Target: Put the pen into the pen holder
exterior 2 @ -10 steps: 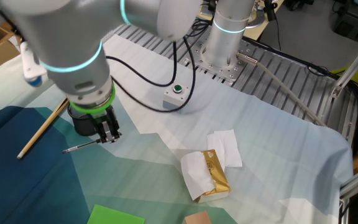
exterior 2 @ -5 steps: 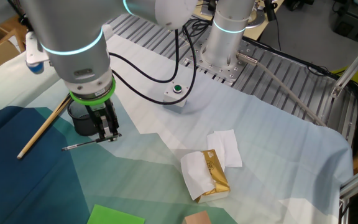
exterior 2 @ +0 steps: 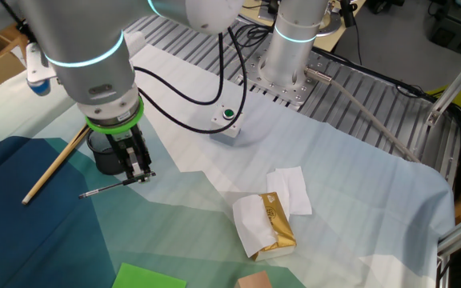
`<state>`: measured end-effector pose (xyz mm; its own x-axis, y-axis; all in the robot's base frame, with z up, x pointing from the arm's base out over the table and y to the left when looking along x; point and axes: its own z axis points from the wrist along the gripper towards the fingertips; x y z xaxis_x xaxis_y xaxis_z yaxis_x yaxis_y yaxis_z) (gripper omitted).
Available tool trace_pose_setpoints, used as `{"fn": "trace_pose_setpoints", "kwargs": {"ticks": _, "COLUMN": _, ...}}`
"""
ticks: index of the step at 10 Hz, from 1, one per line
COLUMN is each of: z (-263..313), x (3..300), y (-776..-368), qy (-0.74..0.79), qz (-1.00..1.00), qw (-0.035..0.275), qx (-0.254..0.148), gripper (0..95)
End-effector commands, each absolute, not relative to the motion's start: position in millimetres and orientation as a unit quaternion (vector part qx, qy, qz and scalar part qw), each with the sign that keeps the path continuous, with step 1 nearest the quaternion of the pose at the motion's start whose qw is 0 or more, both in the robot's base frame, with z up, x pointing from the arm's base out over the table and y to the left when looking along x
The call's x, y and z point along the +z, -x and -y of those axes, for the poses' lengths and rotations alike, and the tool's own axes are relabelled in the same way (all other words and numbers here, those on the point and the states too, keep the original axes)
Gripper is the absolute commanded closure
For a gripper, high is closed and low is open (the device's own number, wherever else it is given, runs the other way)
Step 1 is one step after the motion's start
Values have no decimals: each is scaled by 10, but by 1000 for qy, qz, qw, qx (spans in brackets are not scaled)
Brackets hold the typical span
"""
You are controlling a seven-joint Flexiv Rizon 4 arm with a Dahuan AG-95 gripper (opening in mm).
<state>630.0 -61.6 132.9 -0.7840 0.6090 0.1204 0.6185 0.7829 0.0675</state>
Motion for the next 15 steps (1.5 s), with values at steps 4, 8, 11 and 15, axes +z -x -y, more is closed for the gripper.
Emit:
{"fn": "trace_pose_setpoints", "kwargs": {"ticks": 4, "z": 627, "x": 1423, "y": -6266, "qy": 393, "qz": 916, "qw": 57, "qx": -63, "gripper": 950}}
{"fn": "trace_pose_setpoints", "kwargs": {"ticks": 8, "z": 762, "x": 1938, "y": -6047, "qy": 450, "qz": 884, "qw": 114, "qx": -60, "gripper": 950}}
{"fn": "trace_pose_setpoints", "kwargs": {"ticks": 11, "z": 750, "x": 1994, "y": -5856, "qy": 492, "qz": 860, "qw": 126, "qx": -46, "gripper": 950}}
{"fn": "trace_pose_setpoints", "kwargs": {"ticks": 15, "z": 815, "x": 1816, "y": -5816, "qy": 516, "qz": 843, "qw": 150, "qx": -38, "gripper": 950}}
